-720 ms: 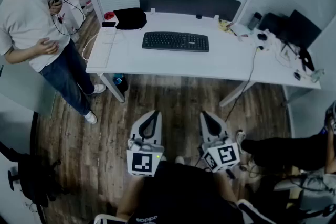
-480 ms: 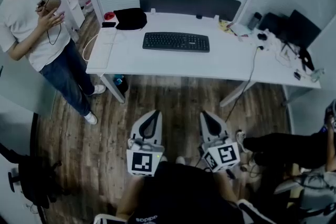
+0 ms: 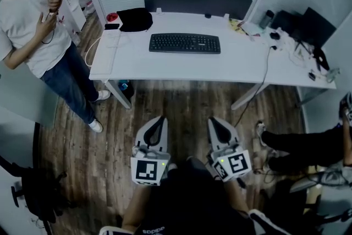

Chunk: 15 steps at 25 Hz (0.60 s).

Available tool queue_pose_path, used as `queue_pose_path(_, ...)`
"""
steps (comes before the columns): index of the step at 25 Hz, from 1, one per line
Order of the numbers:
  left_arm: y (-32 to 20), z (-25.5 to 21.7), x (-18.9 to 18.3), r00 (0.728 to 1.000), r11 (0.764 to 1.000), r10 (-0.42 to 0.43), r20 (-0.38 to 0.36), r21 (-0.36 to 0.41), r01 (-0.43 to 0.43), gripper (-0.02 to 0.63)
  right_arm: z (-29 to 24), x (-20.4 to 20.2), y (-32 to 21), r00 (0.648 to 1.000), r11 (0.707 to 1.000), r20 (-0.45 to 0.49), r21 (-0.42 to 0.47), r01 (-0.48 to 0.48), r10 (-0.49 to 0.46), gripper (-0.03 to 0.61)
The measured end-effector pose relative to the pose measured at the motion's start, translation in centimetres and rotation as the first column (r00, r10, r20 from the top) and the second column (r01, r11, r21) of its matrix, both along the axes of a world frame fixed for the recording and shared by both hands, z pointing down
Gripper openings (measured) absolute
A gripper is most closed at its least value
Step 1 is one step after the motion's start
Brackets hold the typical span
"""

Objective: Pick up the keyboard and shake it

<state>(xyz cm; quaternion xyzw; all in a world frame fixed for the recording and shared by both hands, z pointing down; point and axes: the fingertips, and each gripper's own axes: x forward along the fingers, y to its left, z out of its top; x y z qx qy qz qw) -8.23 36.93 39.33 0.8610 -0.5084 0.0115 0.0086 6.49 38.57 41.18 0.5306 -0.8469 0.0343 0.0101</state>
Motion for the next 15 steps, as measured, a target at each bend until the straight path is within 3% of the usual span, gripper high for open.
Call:
queue_pose_path(8,-2.6,0.6,0.6,1.0,1.0,-0.005,-0.014,-0.017,0.005,0.003,0.6,0.6,-3.1,1.0,1.0,-0.001,-0.016,-0.001,0.001,0.003)
queue_pose_path(15,-8.0,0.2,1.4,0.998,0.999,-0.054,-0.022,-0.006,0.054,0.003,0.9,2.3,-9.1,0.999,0.999,0.004,-0.024,0.032,-0.032,0.003)
